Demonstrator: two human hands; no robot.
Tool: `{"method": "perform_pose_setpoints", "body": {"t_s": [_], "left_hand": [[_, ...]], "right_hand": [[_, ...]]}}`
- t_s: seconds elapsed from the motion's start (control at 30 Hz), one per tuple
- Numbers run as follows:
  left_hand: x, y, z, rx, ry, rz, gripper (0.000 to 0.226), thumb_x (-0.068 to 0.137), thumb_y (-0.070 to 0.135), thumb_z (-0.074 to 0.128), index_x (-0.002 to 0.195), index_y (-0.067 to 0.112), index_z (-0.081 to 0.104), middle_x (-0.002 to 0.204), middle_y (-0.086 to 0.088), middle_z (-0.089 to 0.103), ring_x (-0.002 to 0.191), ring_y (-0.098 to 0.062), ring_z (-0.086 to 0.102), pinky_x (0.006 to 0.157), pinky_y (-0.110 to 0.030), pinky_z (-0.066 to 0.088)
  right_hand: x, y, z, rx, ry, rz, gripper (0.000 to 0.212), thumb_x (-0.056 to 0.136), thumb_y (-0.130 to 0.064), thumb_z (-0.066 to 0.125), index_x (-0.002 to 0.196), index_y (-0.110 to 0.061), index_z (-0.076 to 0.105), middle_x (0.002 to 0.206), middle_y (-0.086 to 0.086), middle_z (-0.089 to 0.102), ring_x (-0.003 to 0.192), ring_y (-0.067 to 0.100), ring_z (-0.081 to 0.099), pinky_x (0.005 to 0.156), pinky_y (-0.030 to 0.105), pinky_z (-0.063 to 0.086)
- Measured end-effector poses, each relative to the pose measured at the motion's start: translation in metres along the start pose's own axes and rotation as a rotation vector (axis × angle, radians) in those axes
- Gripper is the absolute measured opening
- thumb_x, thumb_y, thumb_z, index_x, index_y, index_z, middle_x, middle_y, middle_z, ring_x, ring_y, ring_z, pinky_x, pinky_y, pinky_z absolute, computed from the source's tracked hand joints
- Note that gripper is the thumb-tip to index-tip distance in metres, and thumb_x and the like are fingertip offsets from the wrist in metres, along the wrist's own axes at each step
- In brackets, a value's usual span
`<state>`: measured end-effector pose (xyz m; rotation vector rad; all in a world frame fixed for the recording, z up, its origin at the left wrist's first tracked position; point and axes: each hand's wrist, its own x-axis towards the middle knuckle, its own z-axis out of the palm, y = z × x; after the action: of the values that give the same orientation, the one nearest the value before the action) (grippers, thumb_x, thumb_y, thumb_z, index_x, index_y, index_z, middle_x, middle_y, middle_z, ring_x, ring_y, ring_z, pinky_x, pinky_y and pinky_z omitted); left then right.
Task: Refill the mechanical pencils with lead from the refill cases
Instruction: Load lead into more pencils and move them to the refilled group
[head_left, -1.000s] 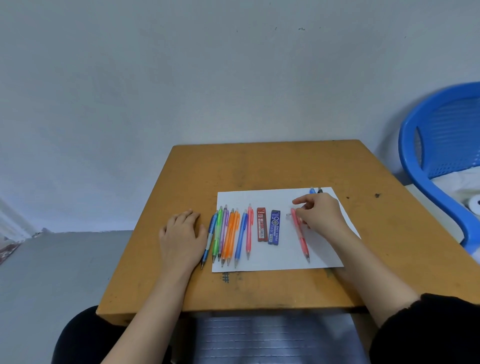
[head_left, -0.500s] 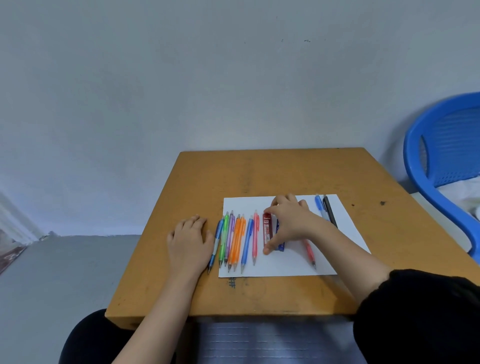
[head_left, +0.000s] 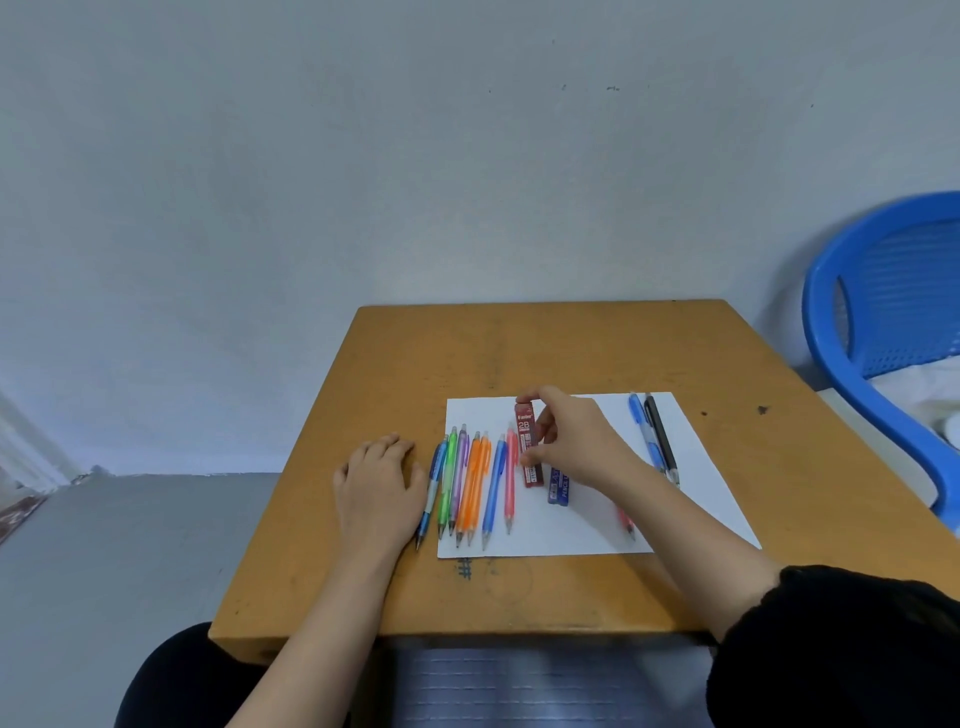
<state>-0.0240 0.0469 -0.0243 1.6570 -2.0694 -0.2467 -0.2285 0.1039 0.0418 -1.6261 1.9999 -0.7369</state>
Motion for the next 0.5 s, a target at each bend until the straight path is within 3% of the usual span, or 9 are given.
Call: {"method": "perform_pose_setpoints", "body": {"t_s": [0.13,0.2,0.3,0.5], "left_hand": [[-0.004,0.002,-0.002,-0.097,0.129,0.052,0.030,0.097,0.026,0.049,0.121,0.019,0.064,0.125,0.003,0.062,0.123,-0.013,0.047,0.105,-0.035,0.027],[-0.006,0.002,-0.002,-0.144,0.216,0.131,0.025,0.095,0.022,0.052,0.114,0.016,0.067,0.116,0.000,0.067,0.115,-0.016,0.054,0.100,-0.035,0.030],[-0.011,0.005,-0.002,-0.201,0.280,0.263,0.033,0.093,0.031,0.044,0.107,0.015,0.069,0.106,0.002,0.069,0.105,-0.015,0.060,0.095,-0.032,0.030],[-0.033,0.033,0.003,-0.289,0.287,0.473,0.049,0.091,0.045,0.049,0.123,0.009,0.059,0.107,0.002,0.068,0.096,-0.008,0.060,0.090,-0.027,0.036]], "right_hand": [[-0.009,0.002,0.004,0.126,0.172,0.006,0.042,0.085,-0.013,0.069,0.122,-0.024,0.055,0.081,-0.004,0.060,0.074,0.006,0.059,0.063,0.013,0.048],[-0.014,0.003,0.006,0.218,0.236,0.011,0.036,0.085,-0.013,0.069,0.118,-0.024,0.058,0.080,-0.002,0.064,0.073,0.009,0.062,0.066,0.019,0.054],[-0.023,0.002,0.007,0.405,0.282,0.013,0.028,0.085,-0.011,0.069,0.109,-0.022,0.060,0.076,0.000,0.068,0.066,0.010,0.066,0.064,0.025,0.058],[-0.035,-0.002,0.011,0.655,0.337,0.000,0.016,0.085,-0.006,0.068,0.095,-0.014,0.058,0.073,0.006,0.071,0.063,0.018,0.069,0.063,0.031,0.058]]}}
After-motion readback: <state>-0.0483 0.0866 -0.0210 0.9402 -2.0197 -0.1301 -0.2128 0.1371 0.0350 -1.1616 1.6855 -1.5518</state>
